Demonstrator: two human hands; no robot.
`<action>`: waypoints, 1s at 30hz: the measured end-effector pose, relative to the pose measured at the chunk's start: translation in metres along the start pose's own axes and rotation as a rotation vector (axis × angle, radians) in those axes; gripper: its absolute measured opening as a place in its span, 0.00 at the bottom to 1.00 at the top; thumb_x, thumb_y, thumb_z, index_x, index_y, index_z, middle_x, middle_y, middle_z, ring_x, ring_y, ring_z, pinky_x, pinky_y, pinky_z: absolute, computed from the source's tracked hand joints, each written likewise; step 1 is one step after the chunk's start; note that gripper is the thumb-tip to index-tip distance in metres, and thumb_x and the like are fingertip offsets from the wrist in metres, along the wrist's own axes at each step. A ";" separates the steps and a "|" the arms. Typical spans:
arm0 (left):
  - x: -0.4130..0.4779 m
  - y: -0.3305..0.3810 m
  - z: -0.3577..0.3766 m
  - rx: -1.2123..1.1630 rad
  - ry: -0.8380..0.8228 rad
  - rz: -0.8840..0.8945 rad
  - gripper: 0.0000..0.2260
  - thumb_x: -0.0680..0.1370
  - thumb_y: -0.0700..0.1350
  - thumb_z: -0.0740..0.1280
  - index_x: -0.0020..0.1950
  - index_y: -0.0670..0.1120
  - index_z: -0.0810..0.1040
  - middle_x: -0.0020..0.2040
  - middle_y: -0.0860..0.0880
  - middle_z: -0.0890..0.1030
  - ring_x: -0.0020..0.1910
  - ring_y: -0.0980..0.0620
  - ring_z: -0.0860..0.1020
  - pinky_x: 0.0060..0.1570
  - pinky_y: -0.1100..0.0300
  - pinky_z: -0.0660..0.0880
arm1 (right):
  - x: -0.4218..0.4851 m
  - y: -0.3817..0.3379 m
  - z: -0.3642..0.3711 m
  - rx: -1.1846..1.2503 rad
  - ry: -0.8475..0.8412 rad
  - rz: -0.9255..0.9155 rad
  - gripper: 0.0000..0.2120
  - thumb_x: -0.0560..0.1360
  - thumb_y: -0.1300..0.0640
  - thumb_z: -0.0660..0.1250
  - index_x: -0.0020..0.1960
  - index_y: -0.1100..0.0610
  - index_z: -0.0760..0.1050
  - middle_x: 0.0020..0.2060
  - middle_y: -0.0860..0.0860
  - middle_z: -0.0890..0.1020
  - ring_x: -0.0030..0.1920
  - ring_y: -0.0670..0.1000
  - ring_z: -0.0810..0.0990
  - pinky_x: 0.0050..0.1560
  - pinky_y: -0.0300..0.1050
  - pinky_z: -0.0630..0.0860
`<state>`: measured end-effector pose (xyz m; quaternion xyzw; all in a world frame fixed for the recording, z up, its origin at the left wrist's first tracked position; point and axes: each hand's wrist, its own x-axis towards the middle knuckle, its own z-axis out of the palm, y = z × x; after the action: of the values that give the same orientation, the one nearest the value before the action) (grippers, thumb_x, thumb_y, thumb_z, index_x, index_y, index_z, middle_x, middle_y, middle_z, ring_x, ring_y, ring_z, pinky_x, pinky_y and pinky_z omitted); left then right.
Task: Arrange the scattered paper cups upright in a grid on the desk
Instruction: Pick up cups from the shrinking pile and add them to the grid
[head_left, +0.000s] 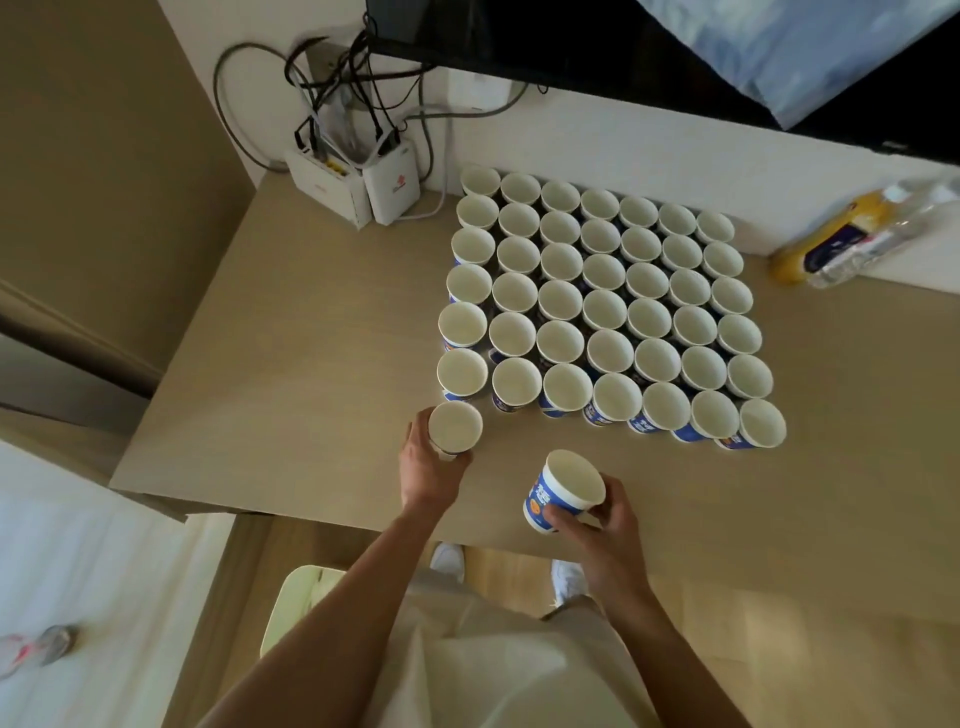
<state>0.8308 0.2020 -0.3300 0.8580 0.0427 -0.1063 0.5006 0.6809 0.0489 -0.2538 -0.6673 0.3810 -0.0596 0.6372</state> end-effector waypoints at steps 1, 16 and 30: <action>0.001 0.000 0.000 0.001 -0.002 0.004 0.29 0.64 0.38 0.80 0.62 0.45 0.76 0.54 0.47 0.81 0.51 0.44 0.78 0.46 0.58 0.70 | -0.001 0.000 0.000 -0.001 -0.002 -0.001 0.30 0.60 0.55 0.78 0.61 0.57 0.75 0.54 0.54 0.82 0.51 0.44 0.83 0.43 0.35 0.79; 0.005 -0.005 -0.008 -0.007 -0.059 -0.028 0.36 0.63 0.39 0.82 0.68 0.43 0.71 0.61 0.45 0.77 0.57 0.45 0.78 0.54 0.53 0.75 | -0.003 0.012 0.006 -0.038 0.023 0.033 0.32 0.58 0.54 0.81 0.60 0.53 0.76 0.55 0.51 0.82 0.56 0.50 0.82 0.45 0.37 0.80; -0.017 -0.001 -0.058 -0.008 -0.140 0.011 0.41 0.64 0.43 0.83 0.73 0.47 0.68 0.66 0.50 0.73 0.59 0.51 0.75 0.51 0.58 0.73 | 0.065 0.012 0.064 -0.137 0.037 -0.083 0.30 0.65 0.68 0.80 0.61 0.57 0.70 0.51 0.49 0.79 0.50 0.48 0.80 0.41 0.30 0.76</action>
<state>0.8222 0.2535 -0.2990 0.8466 0.0035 -0.1632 0.5066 0.7570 0.0635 -0.3025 -0.7232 0.3681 -0.0723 0.5799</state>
